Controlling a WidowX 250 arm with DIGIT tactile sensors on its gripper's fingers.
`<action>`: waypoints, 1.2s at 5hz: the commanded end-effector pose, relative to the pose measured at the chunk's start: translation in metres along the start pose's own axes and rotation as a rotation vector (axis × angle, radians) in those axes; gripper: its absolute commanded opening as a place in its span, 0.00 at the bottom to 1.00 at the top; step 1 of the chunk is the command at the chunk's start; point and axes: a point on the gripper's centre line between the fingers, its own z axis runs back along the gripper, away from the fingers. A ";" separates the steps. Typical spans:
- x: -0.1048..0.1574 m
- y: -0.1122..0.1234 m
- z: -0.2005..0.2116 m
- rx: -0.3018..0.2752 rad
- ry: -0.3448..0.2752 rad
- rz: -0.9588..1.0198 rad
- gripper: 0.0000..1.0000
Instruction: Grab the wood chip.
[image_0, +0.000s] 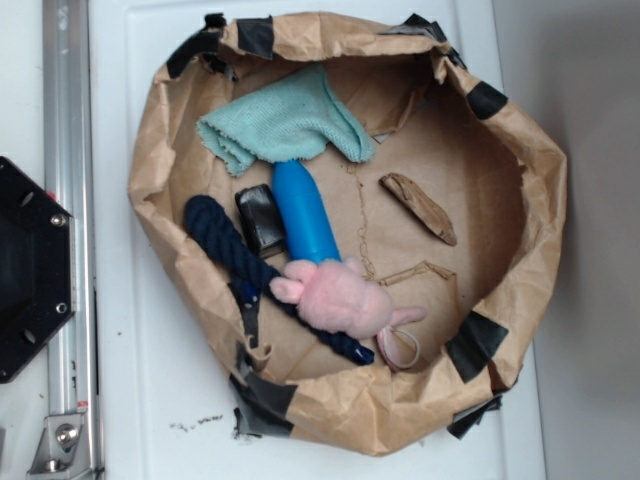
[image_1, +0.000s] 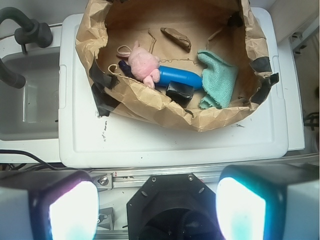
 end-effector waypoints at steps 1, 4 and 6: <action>0.000 0.000 0.000 0.000 0.000 0.000 1.00; 0.105 0.026 -0.096 0.190 -0.053 -0.043 1.00; 0.133 0.050 -0.144 0.143 -0.116 -0.231 1.00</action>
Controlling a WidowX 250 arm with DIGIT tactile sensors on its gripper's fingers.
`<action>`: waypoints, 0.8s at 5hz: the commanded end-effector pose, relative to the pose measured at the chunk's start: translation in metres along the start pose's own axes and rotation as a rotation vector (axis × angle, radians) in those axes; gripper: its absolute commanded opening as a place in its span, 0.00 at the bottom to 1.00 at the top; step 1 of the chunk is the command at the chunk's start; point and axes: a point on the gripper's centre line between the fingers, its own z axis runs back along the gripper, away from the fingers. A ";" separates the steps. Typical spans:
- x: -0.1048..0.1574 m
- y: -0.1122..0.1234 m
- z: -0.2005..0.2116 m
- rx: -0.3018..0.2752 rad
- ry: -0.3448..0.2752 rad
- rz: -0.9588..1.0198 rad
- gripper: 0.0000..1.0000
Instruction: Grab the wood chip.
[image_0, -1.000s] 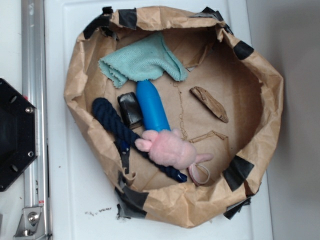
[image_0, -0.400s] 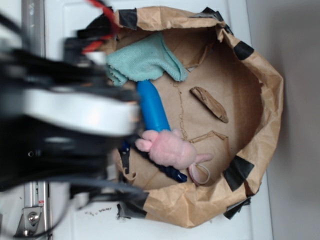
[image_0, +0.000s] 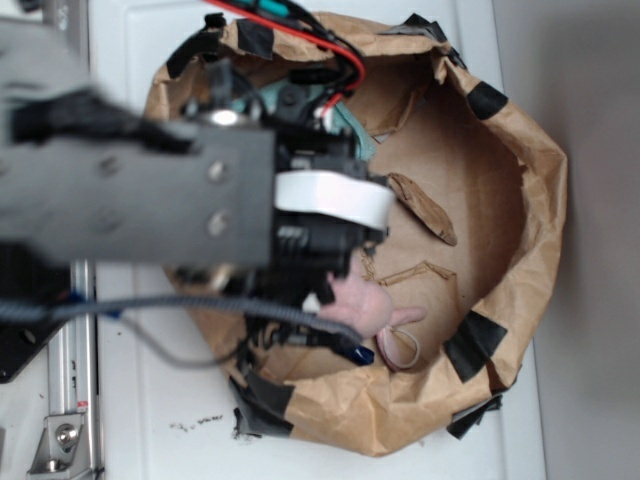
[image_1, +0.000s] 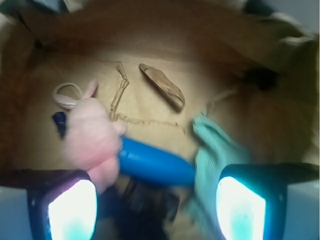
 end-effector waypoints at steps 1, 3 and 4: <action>0.025 0.035 -0.030 -0.006 -0.035 -0.038 1.00; 0.046 0.033 -0.056 -0.066 -0.018 -0.072 1.00; 0.056 0.029 -0.072 -0.056 -0.016 -0.084 1.00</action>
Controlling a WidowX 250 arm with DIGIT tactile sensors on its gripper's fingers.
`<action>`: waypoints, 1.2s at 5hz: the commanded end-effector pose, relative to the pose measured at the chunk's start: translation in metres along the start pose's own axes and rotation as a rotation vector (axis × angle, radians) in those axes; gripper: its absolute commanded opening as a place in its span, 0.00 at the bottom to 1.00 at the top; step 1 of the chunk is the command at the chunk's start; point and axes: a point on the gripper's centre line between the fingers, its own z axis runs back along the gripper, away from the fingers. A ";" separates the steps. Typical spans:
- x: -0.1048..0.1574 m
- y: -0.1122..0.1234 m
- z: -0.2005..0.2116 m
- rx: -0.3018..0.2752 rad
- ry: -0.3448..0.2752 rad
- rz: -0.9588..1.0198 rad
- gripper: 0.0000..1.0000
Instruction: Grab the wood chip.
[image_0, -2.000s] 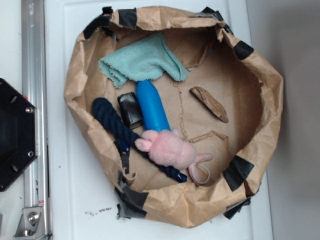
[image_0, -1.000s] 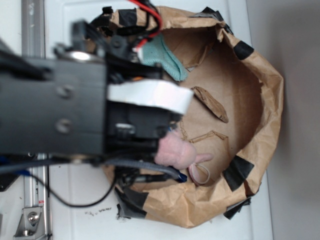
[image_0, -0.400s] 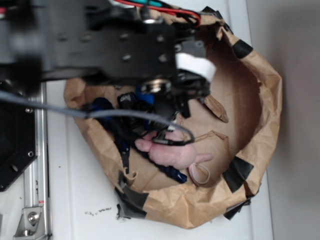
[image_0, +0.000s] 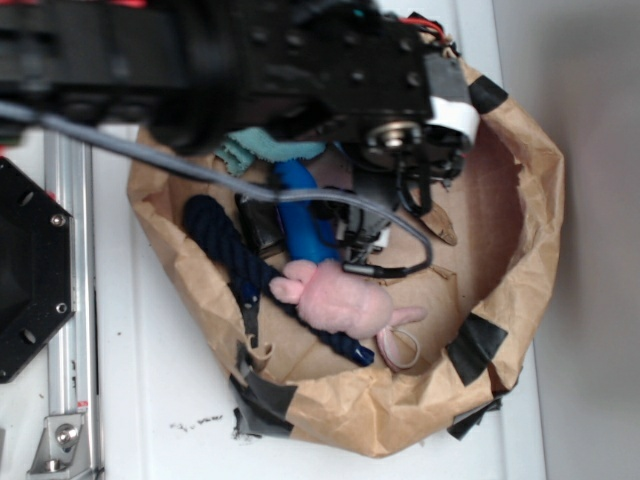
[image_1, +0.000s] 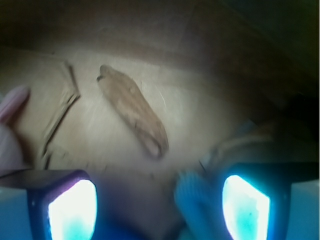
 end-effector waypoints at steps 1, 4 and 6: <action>0.037 -0.001 -0.034 0.012 -0.072 -0.076 1.00; 0.026 -0.018 -0.047 0.021 -0.097 -0.028 0.00; 0.015 -0.017 0.019 0.136 -0.103 0.122 0.00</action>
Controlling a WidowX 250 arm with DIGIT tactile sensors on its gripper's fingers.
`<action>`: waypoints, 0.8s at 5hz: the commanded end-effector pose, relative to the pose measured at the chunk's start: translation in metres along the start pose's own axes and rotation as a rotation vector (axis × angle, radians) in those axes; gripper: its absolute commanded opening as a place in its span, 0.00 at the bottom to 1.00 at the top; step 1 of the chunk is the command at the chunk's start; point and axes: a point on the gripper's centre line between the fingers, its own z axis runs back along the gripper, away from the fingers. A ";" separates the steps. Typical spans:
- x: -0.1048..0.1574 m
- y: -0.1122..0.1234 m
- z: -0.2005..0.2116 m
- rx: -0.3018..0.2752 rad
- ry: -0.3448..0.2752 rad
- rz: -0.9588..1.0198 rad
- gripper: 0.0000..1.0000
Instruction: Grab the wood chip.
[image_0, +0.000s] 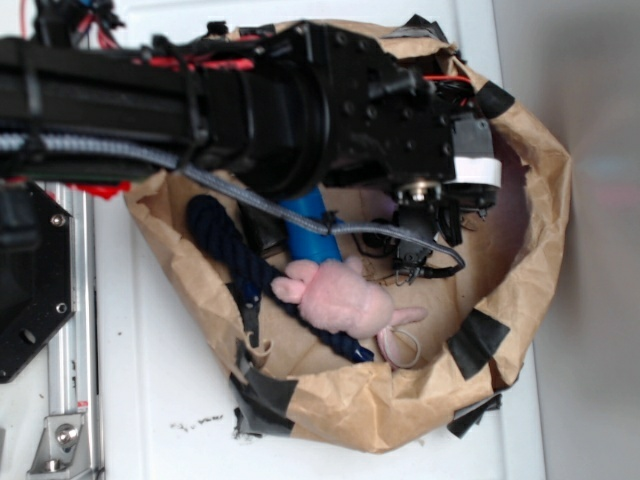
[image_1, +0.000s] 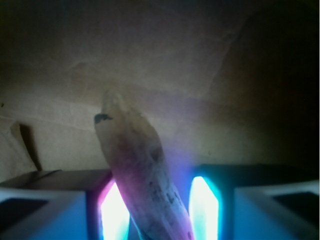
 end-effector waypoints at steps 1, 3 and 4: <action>-0.011 0.000 0.111 0.071 0.003 0.348 0.00; -0.015 0.010 0.179 -0.094 0.110 0.487 0.00; -0.010 0.003 0.172 -0.109 0.091 0.467 0.00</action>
